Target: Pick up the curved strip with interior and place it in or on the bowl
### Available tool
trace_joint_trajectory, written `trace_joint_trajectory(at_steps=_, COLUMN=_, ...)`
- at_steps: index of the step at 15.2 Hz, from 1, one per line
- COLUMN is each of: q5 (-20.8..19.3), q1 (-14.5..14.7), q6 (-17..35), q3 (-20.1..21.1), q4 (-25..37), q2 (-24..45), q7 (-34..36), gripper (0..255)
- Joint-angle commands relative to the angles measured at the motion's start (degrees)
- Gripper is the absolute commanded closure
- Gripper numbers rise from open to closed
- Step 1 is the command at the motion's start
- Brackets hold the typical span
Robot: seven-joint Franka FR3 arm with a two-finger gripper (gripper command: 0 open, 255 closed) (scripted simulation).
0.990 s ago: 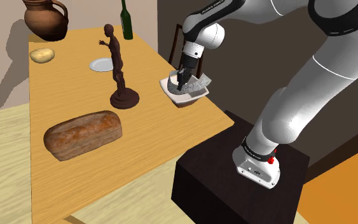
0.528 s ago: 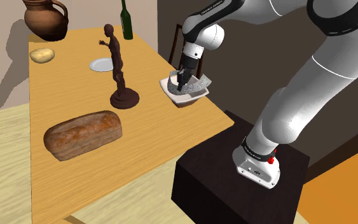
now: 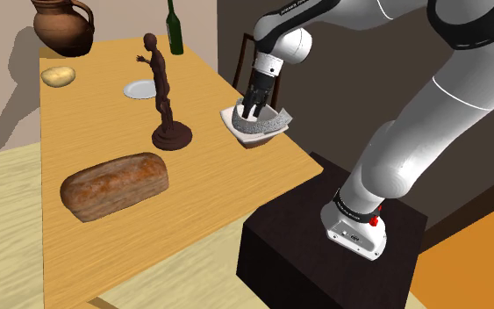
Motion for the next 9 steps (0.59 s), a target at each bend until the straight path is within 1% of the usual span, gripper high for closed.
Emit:
trace_joint_trajectory(at_steps=1, q5=-1.61, q1=-0.75, q6=-3.3, q3=-0.59, q4=1.92, q2=-1.38, q7=0.89, gripper=0)
trace_joint_trajectory(at_steps=2, q5=-2.22, q1=-1.06, q6=-4.76, q3=-0.85, q4=2.89, q2=-1.87, q7=1.21, gripper=0)
trace_joint_trajectory(at_steps=9, q5=-2.22, q1=-1.07, q6=-4.76, q3=-0.84, q4=2.89, q2=-1.87, q7=1.21, gripper=0)
